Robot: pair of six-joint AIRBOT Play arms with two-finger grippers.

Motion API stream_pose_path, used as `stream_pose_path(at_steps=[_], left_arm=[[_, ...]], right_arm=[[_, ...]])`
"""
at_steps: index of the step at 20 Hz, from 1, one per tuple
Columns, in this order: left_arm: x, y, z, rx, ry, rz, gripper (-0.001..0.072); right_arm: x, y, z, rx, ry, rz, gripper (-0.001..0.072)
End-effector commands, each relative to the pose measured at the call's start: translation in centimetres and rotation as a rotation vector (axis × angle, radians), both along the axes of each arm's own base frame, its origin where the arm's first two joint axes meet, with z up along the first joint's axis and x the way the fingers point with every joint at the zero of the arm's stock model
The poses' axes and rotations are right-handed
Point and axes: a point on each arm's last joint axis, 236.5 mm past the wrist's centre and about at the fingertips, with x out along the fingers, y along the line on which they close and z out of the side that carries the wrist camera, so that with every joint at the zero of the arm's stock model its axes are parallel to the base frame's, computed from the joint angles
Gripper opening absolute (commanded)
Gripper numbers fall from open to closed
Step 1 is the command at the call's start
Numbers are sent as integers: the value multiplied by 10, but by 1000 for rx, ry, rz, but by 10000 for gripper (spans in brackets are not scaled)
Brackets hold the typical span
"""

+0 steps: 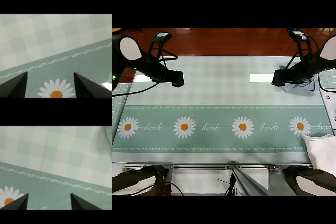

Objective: Fold the shirts.

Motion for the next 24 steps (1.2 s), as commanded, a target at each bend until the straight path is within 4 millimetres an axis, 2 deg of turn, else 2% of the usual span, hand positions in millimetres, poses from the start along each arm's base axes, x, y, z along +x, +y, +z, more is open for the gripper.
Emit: stream_pose_path(at_steps=[1, 17, 20, 22, 24], left_arm=[[0, 0, 0, 0, -1, -1, 710], [0, 0, 0, -1, -2, 0, 710], [15, -4, 5, -19, -61, 6, 710], [23, -6, 8, -27, -97, 10, 710], [28, -7, 9, -31, -115, 12, 709]], right_arm=[[0, 0, 0, 1, -1, 0, 598], [2, 1, 1, 4, -8, -2, 599], [32, 4, 16, 29, -149, -19, 598], [43, 5, 22, 37, -201, -25, 597], [71, 3, 41, 31, -345, -33, 594]])
